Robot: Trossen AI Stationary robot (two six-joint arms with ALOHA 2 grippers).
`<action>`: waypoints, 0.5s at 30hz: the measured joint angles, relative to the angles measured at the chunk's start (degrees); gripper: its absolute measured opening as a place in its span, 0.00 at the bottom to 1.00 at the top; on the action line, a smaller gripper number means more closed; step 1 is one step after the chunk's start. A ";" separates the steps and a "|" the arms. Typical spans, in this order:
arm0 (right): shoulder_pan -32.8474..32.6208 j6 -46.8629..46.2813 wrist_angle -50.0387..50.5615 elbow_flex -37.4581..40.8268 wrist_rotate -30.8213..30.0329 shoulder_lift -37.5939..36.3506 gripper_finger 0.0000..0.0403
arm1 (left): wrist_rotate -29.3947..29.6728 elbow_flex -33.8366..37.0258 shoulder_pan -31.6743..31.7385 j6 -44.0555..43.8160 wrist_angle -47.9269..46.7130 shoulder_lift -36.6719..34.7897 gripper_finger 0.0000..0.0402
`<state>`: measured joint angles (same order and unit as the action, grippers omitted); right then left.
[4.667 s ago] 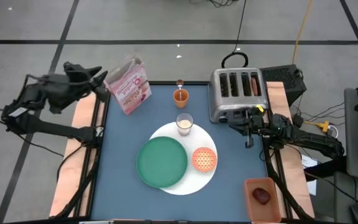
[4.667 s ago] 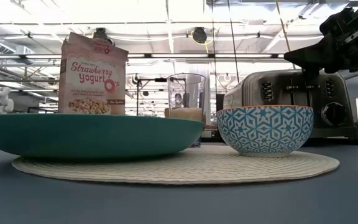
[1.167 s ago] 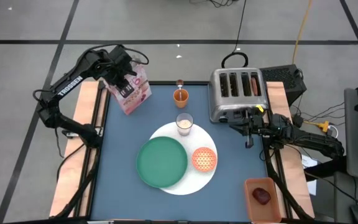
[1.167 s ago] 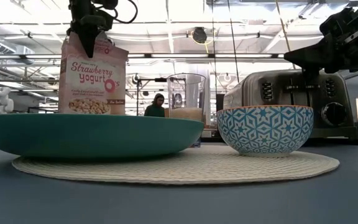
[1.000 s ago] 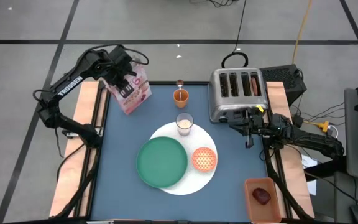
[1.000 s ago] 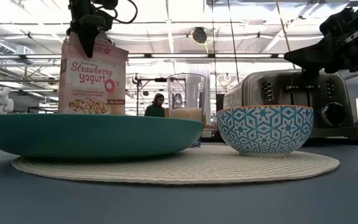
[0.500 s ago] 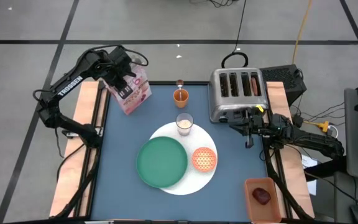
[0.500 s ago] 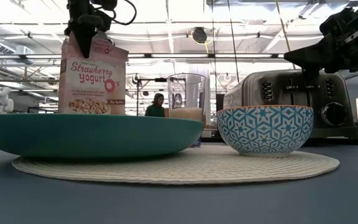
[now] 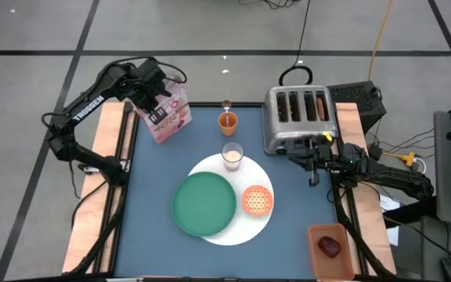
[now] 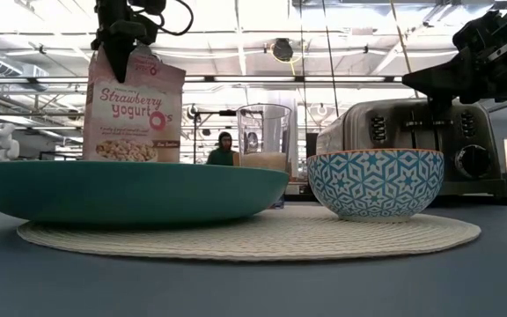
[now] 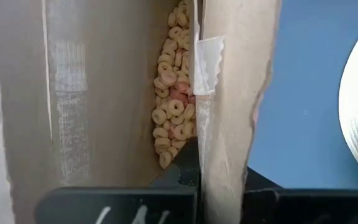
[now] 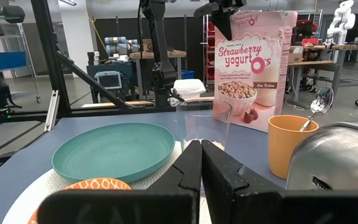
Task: Arrange a breakfast setting
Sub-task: Pour the cereals from the cereal box into the orange bowl
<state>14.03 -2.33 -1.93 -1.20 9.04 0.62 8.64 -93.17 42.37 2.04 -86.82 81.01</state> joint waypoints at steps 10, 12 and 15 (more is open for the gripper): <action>-0.01 0.00 0.00 0.00 0.00 0.00 0.01 | 0.04 0.00 0.00 0.32 0.06 0.00 0.01; -0.01 0.00 0.01 -0.02 0.00 0.00 0.01 | 0.07 0.00 0.00 0.64 0.06 0.00 0.01; -0.01 0.00 0.00 -0.02 0.00 0.00 0.01 | 0.07 0.00 0.00 0.70 0.03 0.00 0.00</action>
<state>14.02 -2.33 -1.93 -1.21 9.04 0.62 8.71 -93.17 42.37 2.74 -86.78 81.01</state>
